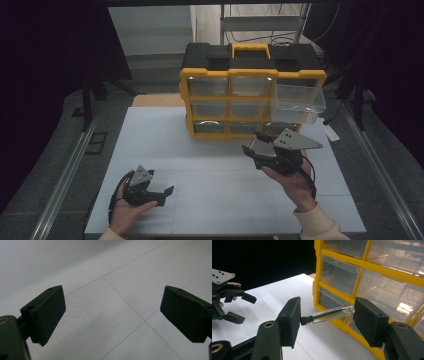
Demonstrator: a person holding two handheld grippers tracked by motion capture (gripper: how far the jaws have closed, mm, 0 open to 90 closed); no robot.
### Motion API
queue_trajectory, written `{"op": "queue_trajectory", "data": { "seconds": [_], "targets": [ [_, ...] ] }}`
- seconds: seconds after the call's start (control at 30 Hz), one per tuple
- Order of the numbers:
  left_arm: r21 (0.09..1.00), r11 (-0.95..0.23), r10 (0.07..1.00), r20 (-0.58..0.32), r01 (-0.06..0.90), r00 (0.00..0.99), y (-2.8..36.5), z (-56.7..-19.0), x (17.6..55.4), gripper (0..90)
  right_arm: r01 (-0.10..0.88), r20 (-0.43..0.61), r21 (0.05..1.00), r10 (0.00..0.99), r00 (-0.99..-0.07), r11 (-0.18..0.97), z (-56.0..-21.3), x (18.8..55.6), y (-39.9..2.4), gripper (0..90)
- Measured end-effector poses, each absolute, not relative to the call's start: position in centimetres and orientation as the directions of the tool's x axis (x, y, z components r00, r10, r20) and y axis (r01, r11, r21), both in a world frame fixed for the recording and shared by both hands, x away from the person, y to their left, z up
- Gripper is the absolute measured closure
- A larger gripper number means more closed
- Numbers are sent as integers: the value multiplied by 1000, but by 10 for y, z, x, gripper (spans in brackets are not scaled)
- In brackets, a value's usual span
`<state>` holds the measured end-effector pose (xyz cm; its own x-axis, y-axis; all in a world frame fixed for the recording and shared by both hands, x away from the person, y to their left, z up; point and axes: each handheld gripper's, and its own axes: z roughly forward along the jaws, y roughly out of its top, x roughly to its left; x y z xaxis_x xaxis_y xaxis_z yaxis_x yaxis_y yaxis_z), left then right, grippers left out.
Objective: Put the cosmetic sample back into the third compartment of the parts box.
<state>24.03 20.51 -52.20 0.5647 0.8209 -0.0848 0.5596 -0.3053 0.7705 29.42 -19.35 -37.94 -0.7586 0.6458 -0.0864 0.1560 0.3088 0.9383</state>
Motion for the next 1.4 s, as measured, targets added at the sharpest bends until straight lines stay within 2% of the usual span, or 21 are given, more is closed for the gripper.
{"op": "queue_trajectory", "data": {
  "seconds": [0.5, 0.73, 1.4],
  "targets": [
    [767, -312, 819, -82, 561, 568, 203, -523, 241, 67, 130, -76, 955, 645, -760, 266, -360, 293, -196, 405],
    [763, -317, 817, -81, 563, 570, 203, -523, 241, 68, 86, -102, 963, 640, -762, 256, -339, 293, -193, 405],
    [768, -310, 819, -84, 560, 568, 204, -523, 241, 68, 70, -109, 968, 659, -744, 239, -308, 314, -191, 405]
  ]
}}
